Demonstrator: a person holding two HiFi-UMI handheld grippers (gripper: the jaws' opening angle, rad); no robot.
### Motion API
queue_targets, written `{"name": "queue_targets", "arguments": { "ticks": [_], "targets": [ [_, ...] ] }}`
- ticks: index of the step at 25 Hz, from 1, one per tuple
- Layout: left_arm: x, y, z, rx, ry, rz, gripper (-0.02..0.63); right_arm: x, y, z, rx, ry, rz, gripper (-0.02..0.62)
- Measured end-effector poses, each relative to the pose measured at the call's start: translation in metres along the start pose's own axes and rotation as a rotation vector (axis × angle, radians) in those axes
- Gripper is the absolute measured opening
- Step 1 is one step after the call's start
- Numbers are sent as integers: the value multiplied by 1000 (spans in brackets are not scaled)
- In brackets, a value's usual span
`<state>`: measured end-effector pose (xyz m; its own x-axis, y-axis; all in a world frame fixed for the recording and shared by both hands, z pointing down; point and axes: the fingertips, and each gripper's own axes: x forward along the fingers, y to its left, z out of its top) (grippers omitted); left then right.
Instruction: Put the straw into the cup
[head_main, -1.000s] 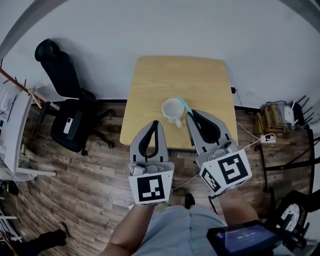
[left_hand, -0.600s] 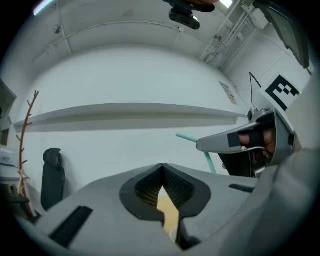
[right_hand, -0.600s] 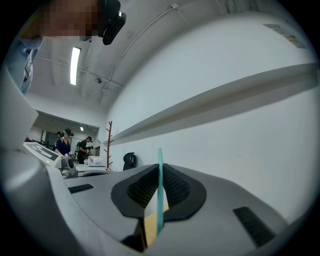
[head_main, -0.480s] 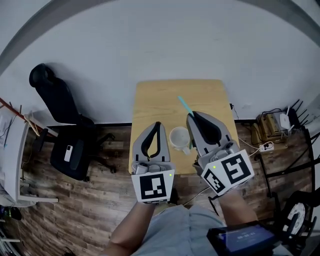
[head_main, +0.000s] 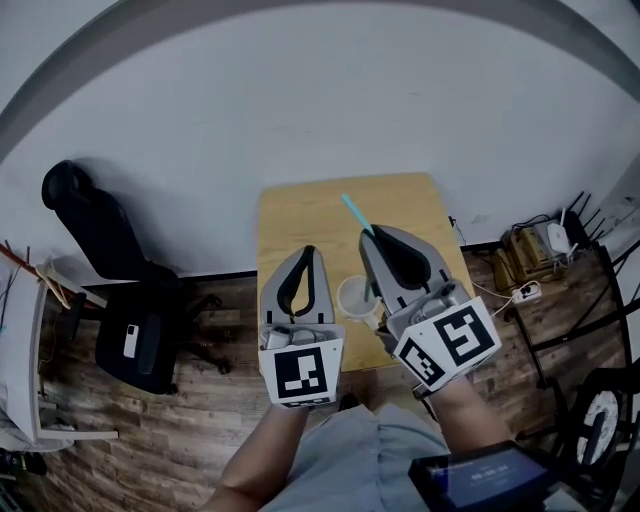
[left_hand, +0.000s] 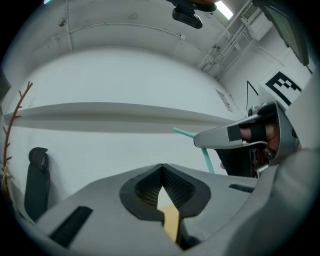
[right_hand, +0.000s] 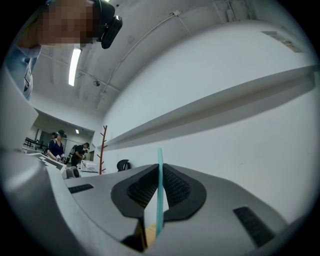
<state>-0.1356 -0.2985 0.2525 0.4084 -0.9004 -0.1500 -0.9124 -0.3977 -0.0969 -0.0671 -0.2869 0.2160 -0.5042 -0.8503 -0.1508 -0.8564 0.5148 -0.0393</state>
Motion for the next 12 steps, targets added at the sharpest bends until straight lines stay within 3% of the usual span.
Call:
{"name": "queue_targets", "arguments": {
  "ticks": [12],
  "targets": [
    [20, -14, -44, -41, 81, -23, -2, 8, -28, -43, 55, 70, -12, 20]
  ]
}}
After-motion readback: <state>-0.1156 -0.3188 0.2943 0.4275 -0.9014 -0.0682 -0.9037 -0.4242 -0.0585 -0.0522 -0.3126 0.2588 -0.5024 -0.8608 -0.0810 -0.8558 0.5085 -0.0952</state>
